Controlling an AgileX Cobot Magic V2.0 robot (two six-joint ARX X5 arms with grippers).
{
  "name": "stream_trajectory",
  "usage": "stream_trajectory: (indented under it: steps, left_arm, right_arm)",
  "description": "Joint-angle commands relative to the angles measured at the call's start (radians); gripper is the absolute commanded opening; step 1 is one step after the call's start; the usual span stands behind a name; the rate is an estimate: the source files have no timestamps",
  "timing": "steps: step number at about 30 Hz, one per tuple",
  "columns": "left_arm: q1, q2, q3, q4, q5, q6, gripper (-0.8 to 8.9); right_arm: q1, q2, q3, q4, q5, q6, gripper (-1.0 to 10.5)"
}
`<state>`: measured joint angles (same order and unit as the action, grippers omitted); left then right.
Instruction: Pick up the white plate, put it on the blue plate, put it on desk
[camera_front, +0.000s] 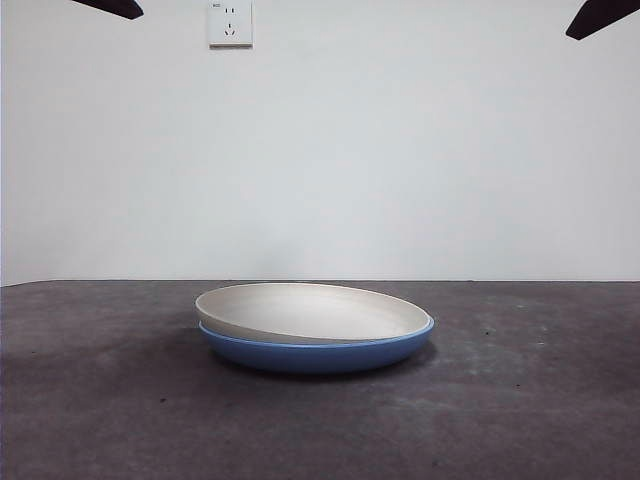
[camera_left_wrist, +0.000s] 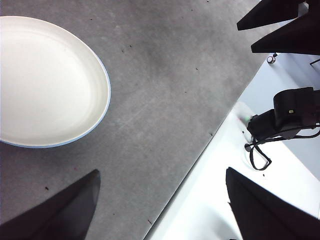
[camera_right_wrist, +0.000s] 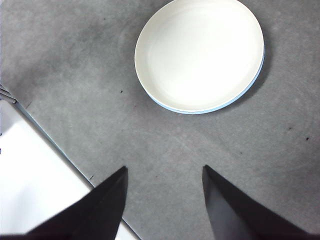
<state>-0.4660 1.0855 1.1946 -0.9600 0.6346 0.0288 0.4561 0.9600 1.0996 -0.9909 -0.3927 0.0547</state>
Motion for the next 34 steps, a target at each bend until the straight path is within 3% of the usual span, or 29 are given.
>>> stream_trajectory:
  steps: [1, 8, 13, 34]
  left_arm:
    - [-0.005, 0.005, 0.008, 0.01, 0.005, 0.012, 4.03]
    - [-0.005, 0.005, 0.008, 0.01, 0.005, 0.012, 3.73]
    - [-0.005, 0.005, 0.008, 0.01, 0.005, 0.013, -0.01]
    - [-0.005, 0.005, 0.008, 0.011, 0.005, 0.013, 0.15]
  right_arm:
    - [0.006, 0.006, 0.02, 0.005, -0.007, -0.014, 2.4]
    - [0.006, 0.006, 0.02, 0.001, -0.008, -0.014, 2.4]
    - [0.006, 0.006, 0.02, -0.013, -0.008, -0.015, 0.1]
    - [0.006, 0.006, 0.02, 0.023, -0.007, -0.021, 0.1]
